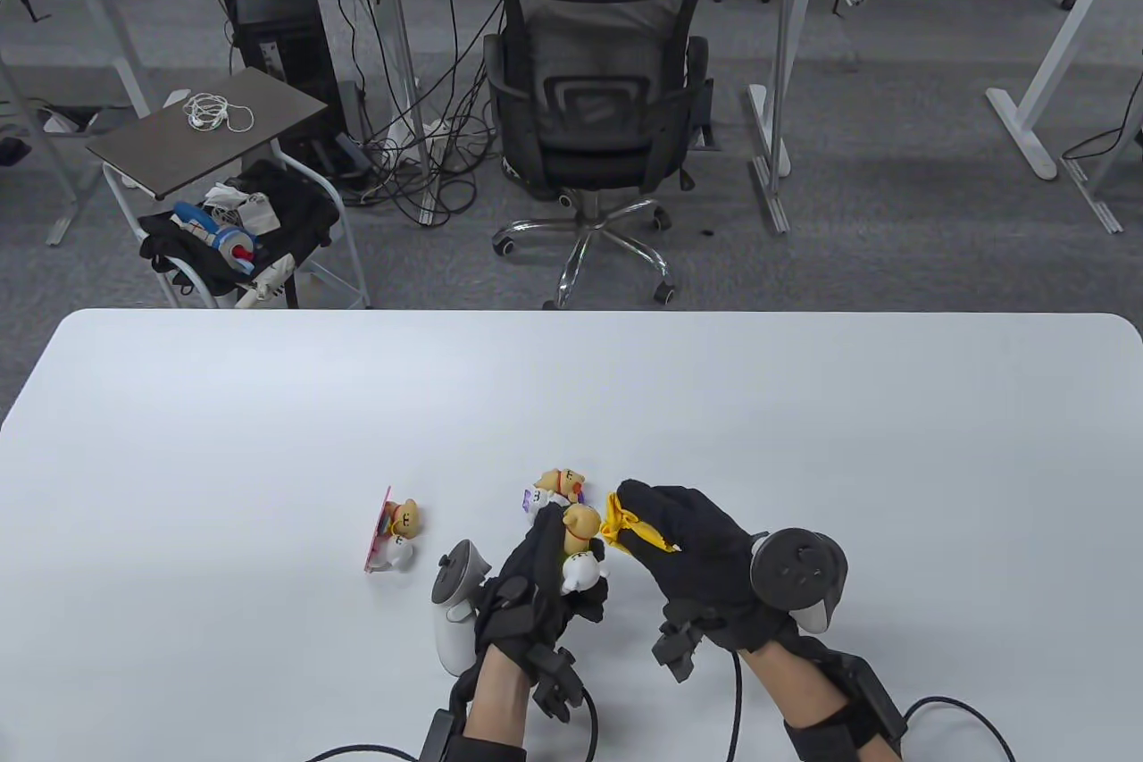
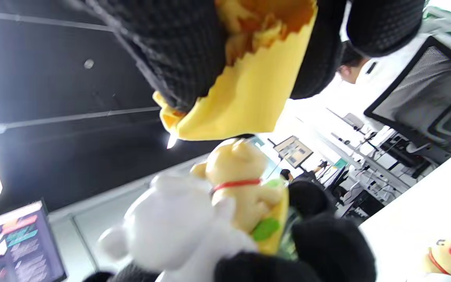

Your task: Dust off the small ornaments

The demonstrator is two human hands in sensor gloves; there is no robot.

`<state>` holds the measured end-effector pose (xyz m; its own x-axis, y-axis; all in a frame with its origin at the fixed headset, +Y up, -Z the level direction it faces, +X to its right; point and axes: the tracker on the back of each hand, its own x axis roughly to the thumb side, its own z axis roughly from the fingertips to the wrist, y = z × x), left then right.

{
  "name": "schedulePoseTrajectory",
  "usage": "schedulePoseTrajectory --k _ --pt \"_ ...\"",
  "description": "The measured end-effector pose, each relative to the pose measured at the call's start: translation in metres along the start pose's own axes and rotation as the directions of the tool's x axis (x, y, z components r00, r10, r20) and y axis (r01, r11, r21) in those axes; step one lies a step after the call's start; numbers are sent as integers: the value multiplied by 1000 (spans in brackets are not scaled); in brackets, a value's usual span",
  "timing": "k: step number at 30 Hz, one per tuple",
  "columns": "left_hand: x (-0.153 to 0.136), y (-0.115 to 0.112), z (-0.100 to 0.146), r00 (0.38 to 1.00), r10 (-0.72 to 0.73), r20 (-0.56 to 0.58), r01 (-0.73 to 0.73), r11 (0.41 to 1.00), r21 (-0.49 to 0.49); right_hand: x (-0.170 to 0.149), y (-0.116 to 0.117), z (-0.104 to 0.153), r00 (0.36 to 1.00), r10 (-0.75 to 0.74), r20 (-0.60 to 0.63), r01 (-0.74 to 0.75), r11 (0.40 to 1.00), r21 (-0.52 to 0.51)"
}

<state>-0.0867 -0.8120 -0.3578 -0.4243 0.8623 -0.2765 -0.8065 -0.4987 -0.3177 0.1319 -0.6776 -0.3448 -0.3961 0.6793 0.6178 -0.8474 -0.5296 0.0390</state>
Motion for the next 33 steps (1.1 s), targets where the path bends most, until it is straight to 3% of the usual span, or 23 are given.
schedulePoseTrajectory --k 3,5,8,10,14,16,18,20,25,28,30,33 --pt "3 -6 1 988 -152 -33 153 988 21 0 8 1 993 117 5 -117 991 60" --pt "4 -8 2 986 -165 -20 165 986 10 -2 6 0 996 88 7 -89 994 66" --pt "8 -13 2 978 -208 -6 208 978 -11 -5 -3 0 997 79 -5 -80 995 -61" --pt "9 -14 2 977 -214 -2 214 977 -14 -8 -6 0 997 63 -37 -66 996 -68" --pt "10 -10 3 964 -267 -18 267 962 58 -1 2 2 998 36 44 -37 999 21" --pt "10 -10 5 955 -297 -22 298 952 75 8 11 2 989 125 76 -129 990 50" --pt "14 -11 8 940 -341 5 338 934 119 13 12 3 967 239 89 -241 971 12" --pt "21 -12 11 893 -451 12 442 880 176 12 11 4 956 277 101 -276 961 -21" --pt "33 -14 17 717 -695 -57 669 661 339 4 12 6 954 294 56 -290 955 -69" --pt "34 -17 18 673 -737 -63 705 613 356 0 12 2 980 196 34 -197 980 36" --pt "35 -21 15 662 -750 -6 714 627 311 -3 15 1 985 172 -21 -169 978 121" --pt "35 -23 12 688 -724 49 695 676 245 -7 7 -2 985 156 -74 -149 984 93"
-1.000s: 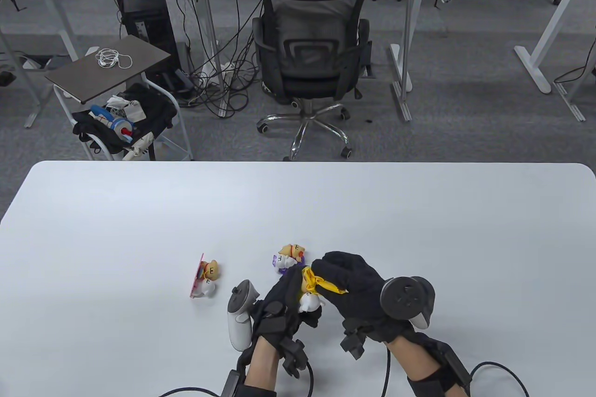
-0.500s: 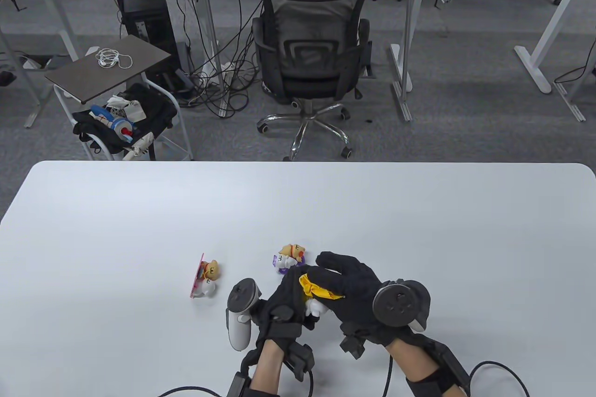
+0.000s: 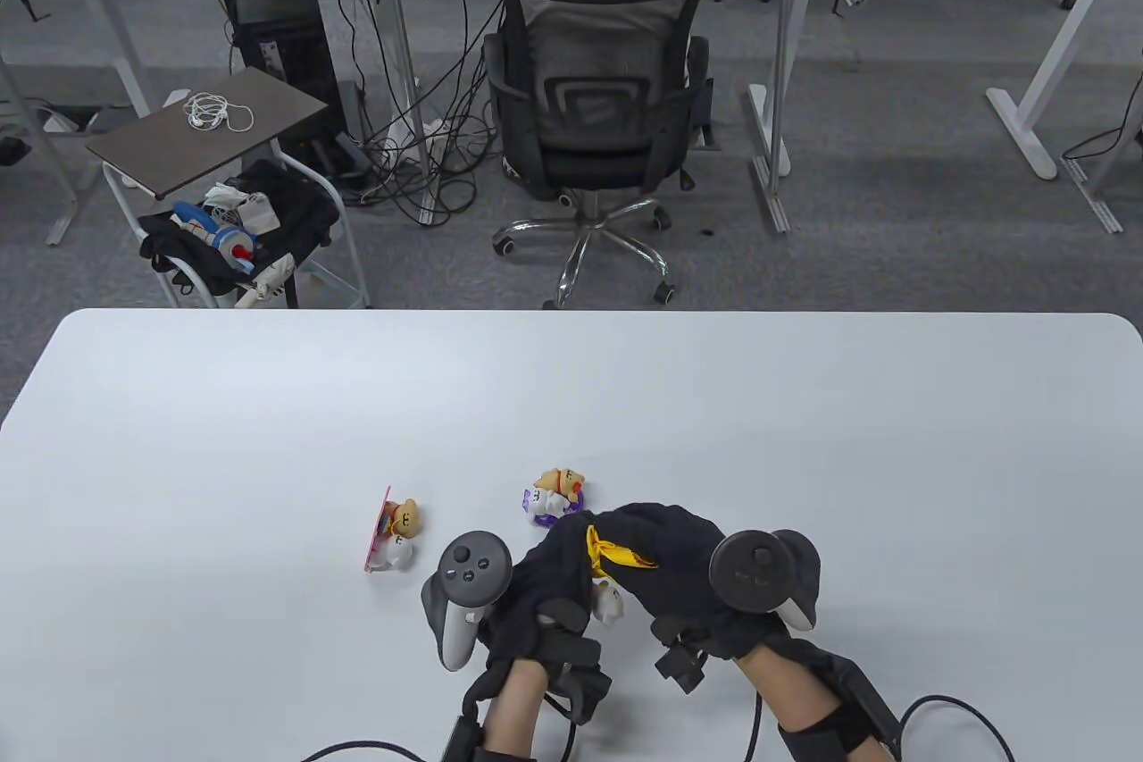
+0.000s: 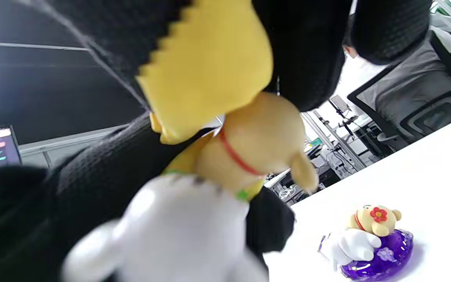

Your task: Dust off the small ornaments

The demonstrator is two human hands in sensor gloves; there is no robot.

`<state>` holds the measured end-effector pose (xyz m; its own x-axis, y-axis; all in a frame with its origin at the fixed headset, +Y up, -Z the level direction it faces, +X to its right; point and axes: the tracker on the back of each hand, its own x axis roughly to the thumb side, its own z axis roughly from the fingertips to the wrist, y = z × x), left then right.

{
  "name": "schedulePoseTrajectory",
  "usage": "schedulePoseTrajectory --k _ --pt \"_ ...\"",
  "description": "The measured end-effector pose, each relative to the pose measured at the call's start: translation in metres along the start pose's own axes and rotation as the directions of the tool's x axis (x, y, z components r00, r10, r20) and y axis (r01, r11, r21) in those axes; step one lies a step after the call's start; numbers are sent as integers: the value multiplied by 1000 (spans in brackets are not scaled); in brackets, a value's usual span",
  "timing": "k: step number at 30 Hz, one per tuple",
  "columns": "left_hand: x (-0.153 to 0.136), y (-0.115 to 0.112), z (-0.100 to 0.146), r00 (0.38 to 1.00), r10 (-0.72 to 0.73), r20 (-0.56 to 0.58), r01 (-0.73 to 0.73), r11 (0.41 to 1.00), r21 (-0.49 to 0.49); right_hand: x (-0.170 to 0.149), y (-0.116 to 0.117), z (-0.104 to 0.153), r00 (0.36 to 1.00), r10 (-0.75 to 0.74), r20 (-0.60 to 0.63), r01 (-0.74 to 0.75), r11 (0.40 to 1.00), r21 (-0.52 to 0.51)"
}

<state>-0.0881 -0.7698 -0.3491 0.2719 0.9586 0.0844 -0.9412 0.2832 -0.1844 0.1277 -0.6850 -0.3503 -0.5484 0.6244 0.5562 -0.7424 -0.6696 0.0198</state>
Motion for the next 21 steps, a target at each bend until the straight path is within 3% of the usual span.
schedulePoseTrajectory --k 3,6,9,10,12,15,18,21 --pt "2 -3 -2 999 20 31 -19 999 -33 -11 -9 0 998 -47 -39 45 997 -59" --pt "-3 -2 -5 984 173 50 -167 980 -109 -19 -18 0 969 -247 -30 243 965 -96" --pt "-10 -6 -8 875 483 28 -463 853 -242 -16 -15 -4 891 -453 -18 453 889 61" --pt "-9 -8 -8 841 540 31 -512 812 -280 -15 -13 -4 894 -448 -18 448 891 79" --pt "-11 -7 -7 848 529 28 -504 822 -265 -12 -14 -5 901 -434 -6 434 900 42" --pt "-10 -8 -8 814 581 24 -550 783 -291 -17 -18 -2 982 -187 -9 187 982 27" --pt "-19 -7 -11 813 582 -10 -564 783 -261 -15 -21 -2 941 -338 34 339 938 -64" --pt "-22 -7 -10 815 579 -28 -567 786 -247 -8 -15 -3 926 -378 24 377 926 22"
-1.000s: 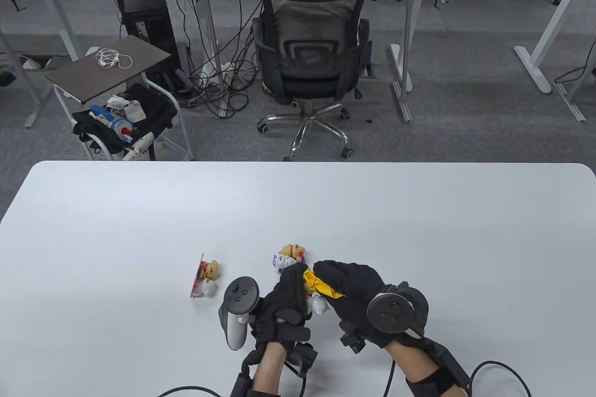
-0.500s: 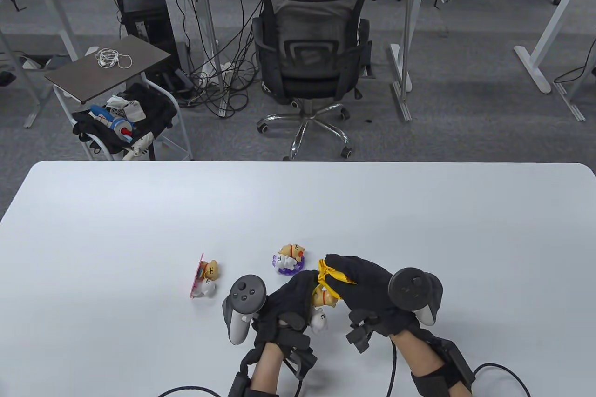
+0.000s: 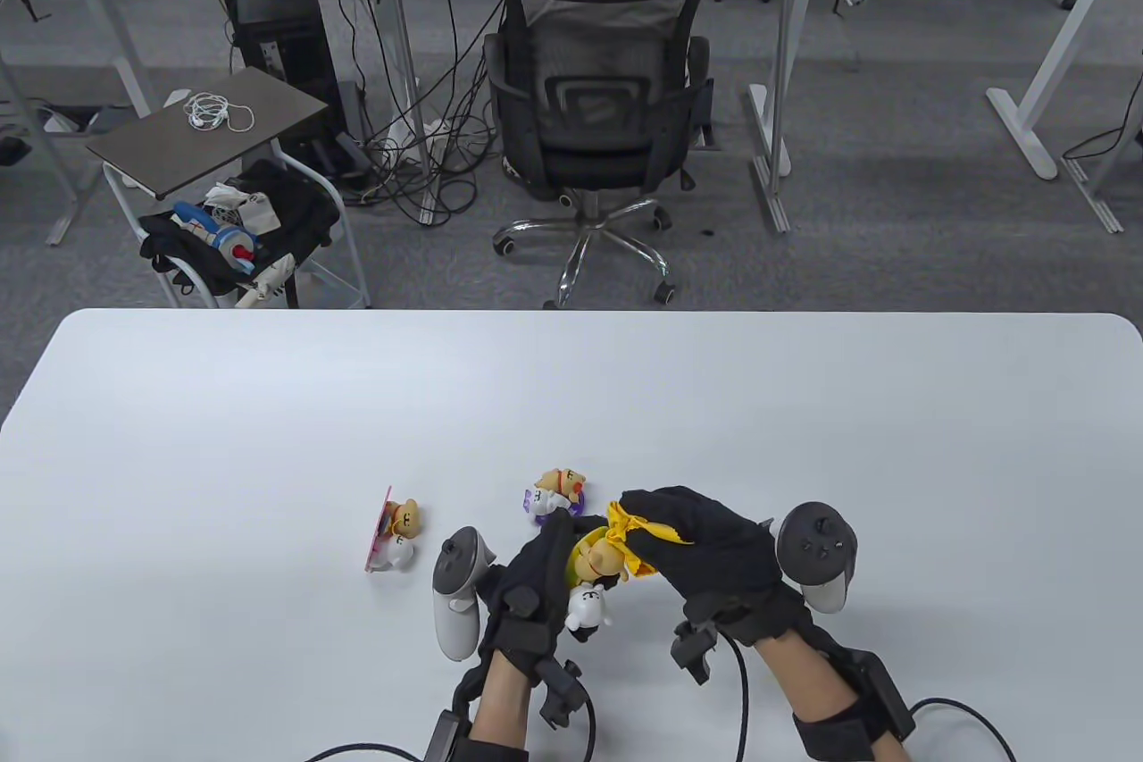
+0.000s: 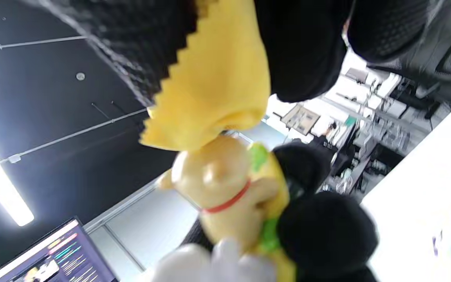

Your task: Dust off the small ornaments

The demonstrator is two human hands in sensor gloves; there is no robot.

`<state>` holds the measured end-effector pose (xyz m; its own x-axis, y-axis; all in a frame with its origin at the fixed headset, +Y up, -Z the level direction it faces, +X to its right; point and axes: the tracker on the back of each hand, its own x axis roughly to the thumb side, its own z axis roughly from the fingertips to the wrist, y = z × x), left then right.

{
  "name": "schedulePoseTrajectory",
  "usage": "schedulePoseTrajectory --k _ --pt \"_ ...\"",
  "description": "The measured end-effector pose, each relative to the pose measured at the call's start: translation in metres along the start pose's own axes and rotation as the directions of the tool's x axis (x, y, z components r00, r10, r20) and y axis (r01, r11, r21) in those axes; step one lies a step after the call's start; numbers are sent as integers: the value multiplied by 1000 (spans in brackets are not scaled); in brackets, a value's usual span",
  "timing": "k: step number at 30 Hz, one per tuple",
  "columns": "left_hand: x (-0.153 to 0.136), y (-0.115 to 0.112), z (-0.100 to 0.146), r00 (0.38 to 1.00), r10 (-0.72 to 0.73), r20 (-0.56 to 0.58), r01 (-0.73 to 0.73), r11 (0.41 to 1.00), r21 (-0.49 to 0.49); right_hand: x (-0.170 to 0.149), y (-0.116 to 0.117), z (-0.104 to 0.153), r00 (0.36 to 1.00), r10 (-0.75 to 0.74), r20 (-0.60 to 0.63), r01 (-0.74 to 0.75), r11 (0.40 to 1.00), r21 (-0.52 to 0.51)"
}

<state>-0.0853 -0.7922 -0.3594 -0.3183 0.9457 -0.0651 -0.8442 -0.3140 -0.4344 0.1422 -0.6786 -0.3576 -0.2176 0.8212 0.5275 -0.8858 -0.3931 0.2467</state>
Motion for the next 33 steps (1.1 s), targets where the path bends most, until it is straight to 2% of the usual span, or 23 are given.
schedulePoseTrajectory --k 1,3,4,6,9,12,13,15,16,19,21,22,24,28,29,31,33 --pt "1 -1 0 1000 -10 6 10 1000 -11 -2 2 1 998 59 -6 -59 998 -6" --pt "0 2 2 999 -31 -16 32 999 36 -4 0 1 997 68 -23 -69 996 -60" --pt "0 4 4 999 -42 -23 43 998 53 -3 -2 2 987 154 -41 -157 986 -58" --pt "0 5 6 999 -5 -44 10 993 121 1 -4 6 969 246 6 -244 961 -130" --pt "-1 8 6 999 18 -40 -13 991 130 12 8 3 982 175 74 -173 984 -30" --pt "4 4 6 1000 10 -15 -8 995 103 15 22 4 944 324 70 -326 945 15" --pt "5 7 8 1000 -10 -17 13 989 144 14 22 4 950 305 75 -306 952 10" --pt "5 11 11 1000 9 -27 -4 982 187 10 21 2 954 300 33 -301 946 120" --pt "4 12 13 999 27 -32 -19 977 211 9 20 1 948 319 25 -319 937 141" --pt "3 13 13 997 26 -72 -10 974 224 12 19 3 951 304 62 -307 950 49" --pt "2 7 10 996 34 -87 -18 984 175 18 25 4 953 282 108 -289 956 47" --pt "1 3 8 995 35 -92 -20 988 153 22 30 5 936 329 124 -338 939 56" --pt "2 -1 7 995 53 -88 -41 990 135 24 31 7 903 411 126 -419 907 48" --pt "-1 -1 8 989 86 -117 -69 987 144 18 25 6 932 344 112 -345 938 -10" --pt "-3 1 9 989 84 -122 -65 987 148 16 22 7 929 359 87 -353 933 -74" --pt "-4 0 10 976 192 -98 -177 973 146 11 17 10 916 391 90 -380 918 -116" --pt "-7 2 10 966 251 -60 -240 960 141 12 20 10 939 313 141 -305 950 -70"
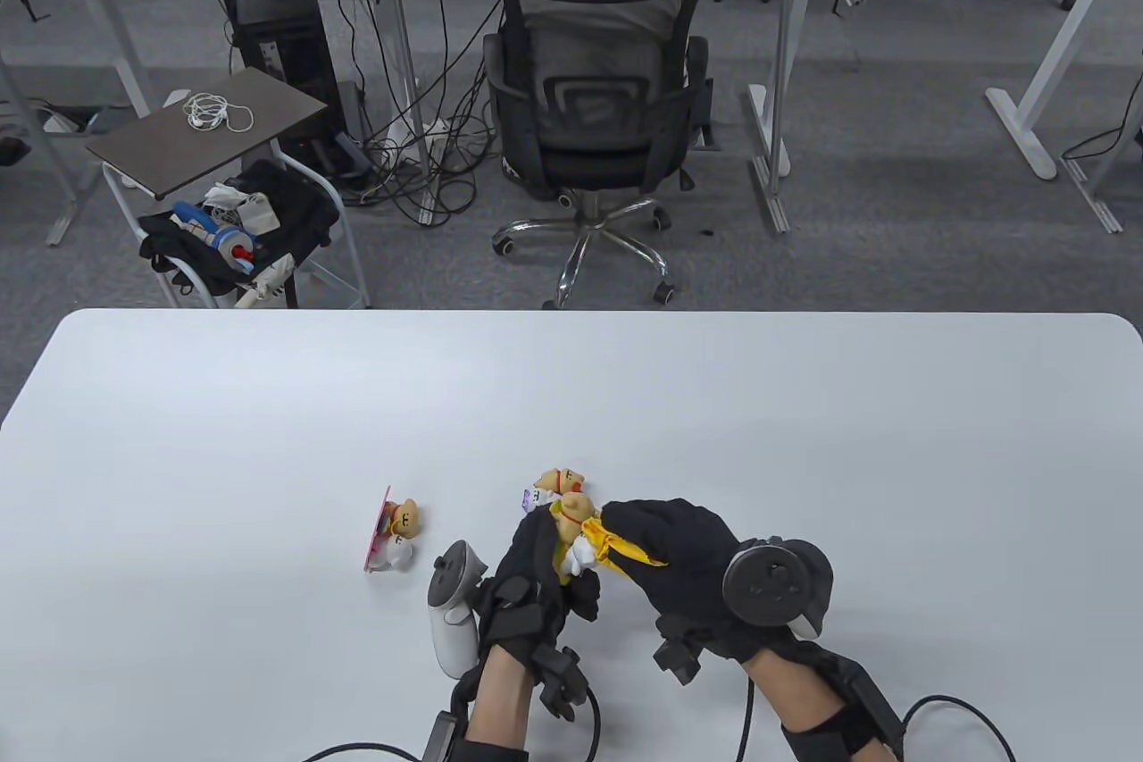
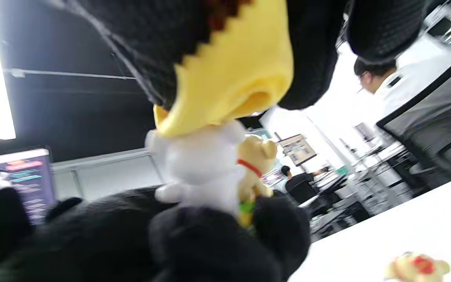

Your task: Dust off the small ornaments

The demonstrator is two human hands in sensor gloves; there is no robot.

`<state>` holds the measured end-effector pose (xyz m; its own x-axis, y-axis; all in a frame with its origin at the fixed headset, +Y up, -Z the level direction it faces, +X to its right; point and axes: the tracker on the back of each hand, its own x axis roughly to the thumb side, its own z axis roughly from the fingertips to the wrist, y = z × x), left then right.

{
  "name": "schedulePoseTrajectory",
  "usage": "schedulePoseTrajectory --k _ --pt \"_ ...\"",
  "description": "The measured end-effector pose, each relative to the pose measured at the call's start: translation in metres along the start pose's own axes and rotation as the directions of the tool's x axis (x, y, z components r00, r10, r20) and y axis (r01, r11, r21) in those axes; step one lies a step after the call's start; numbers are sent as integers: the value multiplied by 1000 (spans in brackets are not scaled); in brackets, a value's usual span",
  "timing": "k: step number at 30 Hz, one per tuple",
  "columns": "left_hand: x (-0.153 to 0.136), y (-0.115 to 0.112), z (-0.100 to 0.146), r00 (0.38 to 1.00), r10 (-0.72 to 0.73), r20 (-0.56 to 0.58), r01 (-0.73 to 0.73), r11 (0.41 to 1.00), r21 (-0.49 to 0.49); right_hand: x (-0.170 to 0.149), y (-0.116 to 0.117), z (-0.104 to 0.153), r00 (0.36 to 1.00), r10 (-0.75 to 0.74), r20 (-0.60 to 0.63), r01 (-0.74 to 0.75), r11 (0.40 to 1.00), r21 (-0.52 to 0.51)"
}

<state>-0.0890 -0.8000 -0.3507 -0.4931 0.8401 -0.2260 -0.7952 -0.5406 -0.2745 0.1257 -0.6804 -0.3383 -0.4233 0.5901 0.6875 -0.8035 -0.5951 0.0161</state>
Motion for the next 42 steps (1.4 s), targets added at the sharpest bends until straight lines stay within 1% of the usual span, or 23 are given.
schedulePoseTrajectory --k 2,4,5,10,13,15,17,20,22,23,24,26,27,28,30,31,32,33,35,36,37,39,42 --pt "-4 -1 -1 996 94 3 -94 995 -36 9 6 -1 999 0 38 -1 1000 8" --pt "-8 -6 -3 990 140 -29 -143 985 -98 14 5 0 995 92 49 -89 995 -49" --pt "-9 -8 -3 989 139 -51 -143 985 -98 15 2 -1 995 87 56 -83 994 -71" --pt "-3 -6 -4 1000 -7 -27 6 999 -51 -1 -13 -1 994 79 -72 -87 989 -116" --pt "5 -5 -3 989 -146 8 146 989 -23 2 -10 -2 998 19 -67 -25 995 -95" --pt "10 -7 -3 954 -299 19 299 954 -18 11 -1 -3 991 118 -60 -120 992 -34" --pt "15 -13 -3 927 -369 58 370 929 2 14 7 -2 961 264 -79 -265 964 -1" --pt "20 -17 -2 859 -507 71 505 862 42 9 6 0 941 319 -110 -326 944 -50" --pt "19 -18 -2 847 -529 51 527 848 51 5 0 1 909 398 -120 -410 908 -90" --pt "18 -18 -2 851 -522 53 520 853 48 4 -1 1 906 408 -116 -418 905 -85" --pt "17 -17 -3 859 -510 41 508 860 41 3 0 1 921 379 -97 -386 919 -82" --pt "15 -16 -3 864 -503 30 501 864 48 2 3 -1 961 271 -52 -272 962 -20" --pt "15 -15 -3 865 -500 43 498 866 47 2 6 -2 973 220 -69 -219 976 16" --pt "15 -14 -2 874 -484 43 482 875 48 1 8 -2 966 238 -103 -238 971 7" --pt "16 -14 -2 879 -473 61 471 881 37 2 6 -2 945 311 -103 -314 949 -19" --pt "17 -13 -1 872 -488 38 486 872 55 3 4 -1 930 354 -98 -360 931 -58" --pt "17 -12 -1 871 -488 48 485 872 67 1 1 0 908 407 -101 -414 908 -64" --pt "18 -11 -1 879 -474 49 470 879 74 -1 -2 1 910 402 -100 -410 909 -71" --pt "19 -10 1 878 -477 40 472 877 92 -7 -4 0 945 297 -139 -309 948 -81" --pt "19 -10 1 873 -485 51 479 873 95 -15 -2 0 967 140 -215 -157 985 -65" --pt "19 -11 1 873 -485 53 480 873 93 -19 1 0 967 36 -253 -51 997 -52" --pt "18 -14 -1 874 -481 71 477 876 67 -26 9 0 946 -93 -312 92 996 -18" --pt "16 -15 -2 906 -404 122 406 914 9 -31 8 1 945 -48 -322 40 999 -33"
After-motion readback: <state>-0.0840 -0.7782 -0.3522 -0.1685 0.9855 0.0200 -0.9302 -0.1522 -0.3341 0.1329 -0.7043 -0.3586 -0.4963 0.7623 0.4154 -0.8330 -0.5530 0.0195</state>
